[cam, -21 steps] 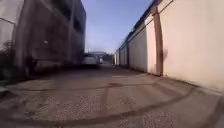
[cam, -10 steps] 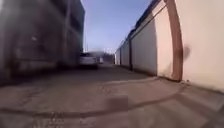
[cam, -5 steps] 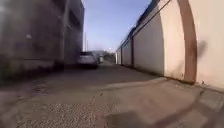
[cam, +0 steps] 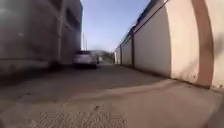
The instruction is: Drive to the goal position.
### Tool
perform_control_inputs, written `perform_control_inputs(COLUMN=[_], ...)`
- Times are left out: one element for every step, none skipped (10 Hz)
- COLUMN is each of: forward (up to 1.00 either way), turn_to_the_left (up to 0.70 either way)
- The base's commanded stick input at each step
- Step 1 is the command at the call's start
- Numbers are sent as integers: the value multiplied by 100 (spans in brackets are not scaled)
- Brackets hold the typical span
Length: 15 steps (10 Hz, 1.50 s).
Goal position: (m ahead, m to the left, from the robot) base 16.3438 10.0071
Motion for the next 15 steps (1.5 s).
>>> perform_control_inputs(forward=[100, 100, 100, 100, 100, 100, 100, 100, 100, 100, 100, 100, 100, 100, 100], turn_to_the_left=[0, 0, 0, 0, 0, 0, 0, 0, 0, 0, 0, 0, 0, 0, 0])
